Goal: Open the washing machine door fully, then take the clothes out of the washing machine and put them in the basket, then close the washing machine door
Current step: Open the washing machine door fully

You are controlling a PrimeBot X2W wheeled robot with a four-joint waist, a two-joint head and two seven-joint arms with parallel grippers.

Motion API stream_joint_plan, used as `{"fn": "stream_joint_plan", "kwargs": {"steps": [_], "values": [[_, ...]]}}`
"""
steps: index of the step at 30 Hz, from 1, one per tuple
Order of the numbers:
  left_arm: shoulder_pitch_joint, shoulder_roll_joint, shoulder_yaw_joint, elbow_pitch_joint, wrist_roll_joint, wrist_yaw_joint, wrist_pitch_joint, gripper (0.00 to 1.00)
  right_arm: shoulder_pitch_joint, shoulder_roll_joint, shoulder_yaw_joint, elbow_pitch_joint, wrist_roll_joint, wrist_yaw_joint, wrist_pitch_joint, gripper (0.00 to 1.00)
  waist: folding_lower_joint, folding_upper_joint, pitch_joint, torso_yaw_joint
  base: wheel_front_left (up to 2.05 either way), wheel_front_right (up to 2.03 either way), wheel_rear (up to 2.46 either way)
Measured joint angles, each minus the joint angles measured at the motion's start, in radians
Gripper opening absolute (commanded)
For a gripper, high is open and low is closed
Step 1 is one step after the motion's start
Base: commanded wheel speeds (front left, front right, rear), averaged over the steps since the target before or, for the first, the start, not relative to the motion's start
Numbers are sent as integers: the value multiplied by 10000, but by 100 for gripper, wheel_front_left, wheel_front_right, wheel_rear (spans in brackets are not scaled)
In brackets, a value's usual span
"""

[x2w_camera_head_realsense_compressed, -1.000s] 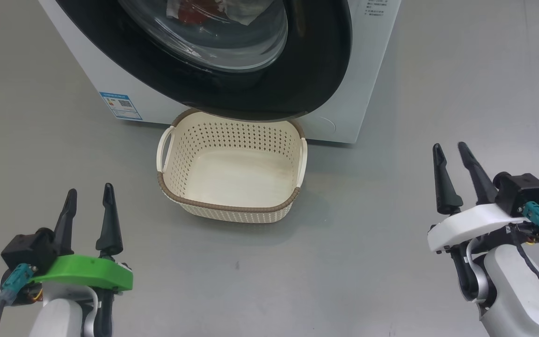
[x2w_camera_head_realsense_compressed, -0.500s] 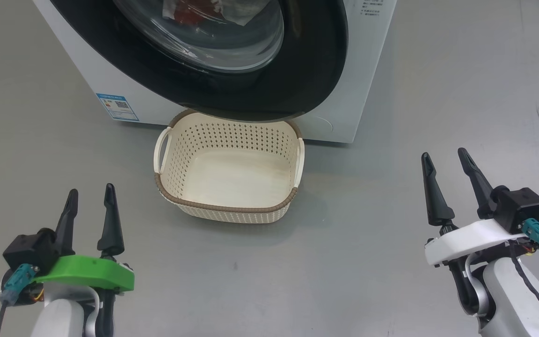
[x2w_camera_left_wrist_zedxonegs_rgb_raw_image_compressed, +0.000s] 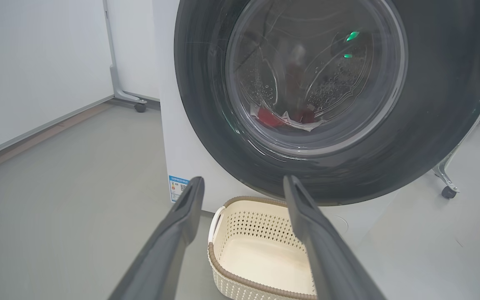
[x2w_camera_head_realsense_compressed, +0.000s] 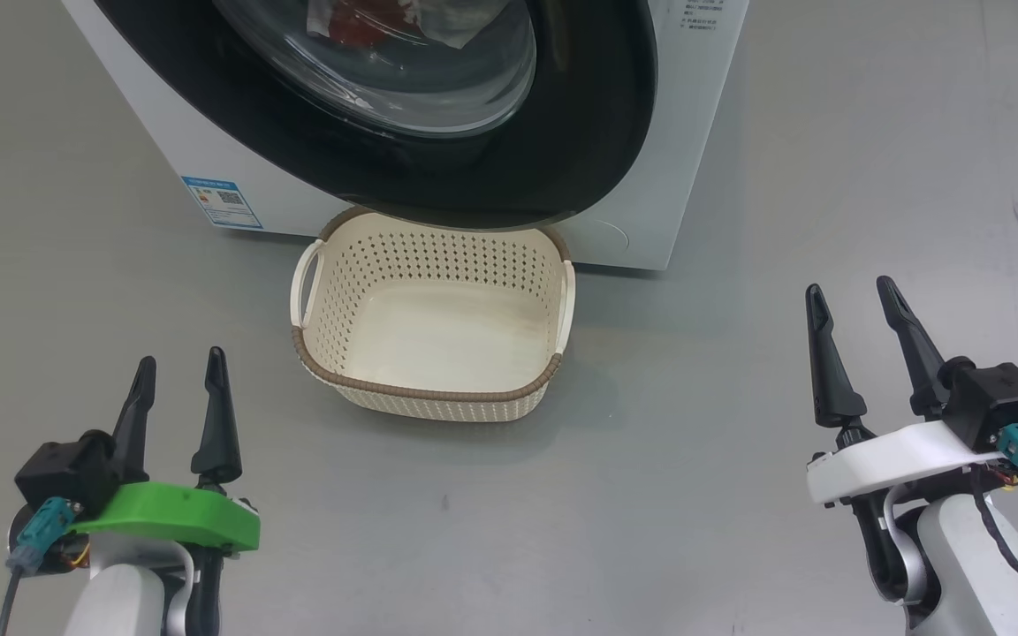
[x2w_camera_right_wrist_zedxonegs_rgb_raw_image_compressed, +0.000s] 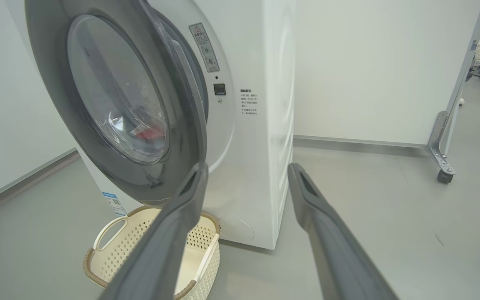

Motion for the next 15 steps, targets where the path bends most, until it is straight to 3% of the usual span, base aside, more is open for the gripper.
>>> {"fn": "stream_joint_plan", "kwargs": {"steps": [6,7,8,15], "values": [[1,0,-38,0,0,0,0,100,192,59,-113,-148,-100,-42,0,100,0,0,-4,31,0,0,0],[1,-2,-44,0,0,0,0,100,212,113,-159,-190,-82,-42,0,29,0,0,-1,36,0,0,0],[2,-2,-58,-2,0,0,0,100,238,174,-192,-226,-44,-42,0,0,0,0,5,43,0,0,0],[0,-4,-153,-96,0,0,0,100,327,786,-918,-456,1400,19,0,0,0,0,180,114,0,0,0]]}}
